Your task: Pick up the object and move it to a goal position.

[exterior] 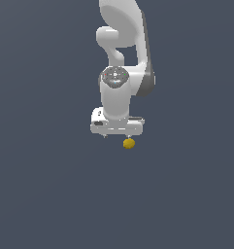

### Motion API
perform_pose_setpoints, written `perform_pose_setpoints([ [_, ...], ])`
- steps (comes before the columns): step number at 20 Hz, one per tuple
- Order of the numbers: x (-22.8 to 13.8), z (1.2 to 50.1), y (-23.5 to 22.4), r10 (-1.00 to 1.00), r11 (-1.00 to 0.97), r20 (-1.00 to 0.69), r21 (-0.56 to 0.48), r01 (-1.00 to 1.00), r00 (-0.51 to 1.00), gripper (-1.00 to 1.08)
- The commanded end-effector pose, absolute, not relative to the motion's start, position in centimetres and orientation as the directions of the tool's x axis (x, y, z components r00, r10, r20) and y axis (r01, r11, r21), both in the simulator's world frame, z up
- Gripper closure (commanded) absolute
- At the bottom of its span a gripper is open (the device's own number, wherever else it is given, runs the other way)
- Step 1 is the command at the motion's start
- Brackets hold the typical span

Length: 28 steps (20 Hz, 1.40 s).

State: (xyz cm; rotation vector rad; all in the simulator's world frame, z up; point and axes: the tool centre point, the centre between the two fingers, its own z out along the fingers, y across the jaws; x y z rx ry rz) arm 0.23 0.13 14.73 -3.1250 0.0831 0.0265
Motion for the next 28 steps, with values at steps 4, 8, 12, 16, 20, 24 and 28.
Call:
perform_pose_setpoints([
  [4,0.4,14.7,-0.4,-0.06,-0.998,-0.014,-0.012,-0.06,0.998,-0.92],
  [8,0.8,14.6,-2.6,-0.086,-0.996,0.0,-0.003,-0.086,0.996,-0.92],
  [12,1.0,14.6,-3.5,-0.094,-0.996,0.005,0.001,-0.094,0.996,-0.92],
  [16,0.9,14.4,-3.0,-0.097,-0.995,0.003,0.0,-0.097,0.995,-0.92],
  [20,0.6,13.8,-2.2,-0.115,-0.993,0.003,0.0,-0.115,0.993,-0.92],
  [24,0.2,12.9,-0.8,-0.144,-0.99,0.003,0.0,-0.144,0.99,-0.92],
  [28,-0.5,11.6,1.1,-0.185,-0.983,0.002,0.0,-0.185,0.983,-0.92],
])
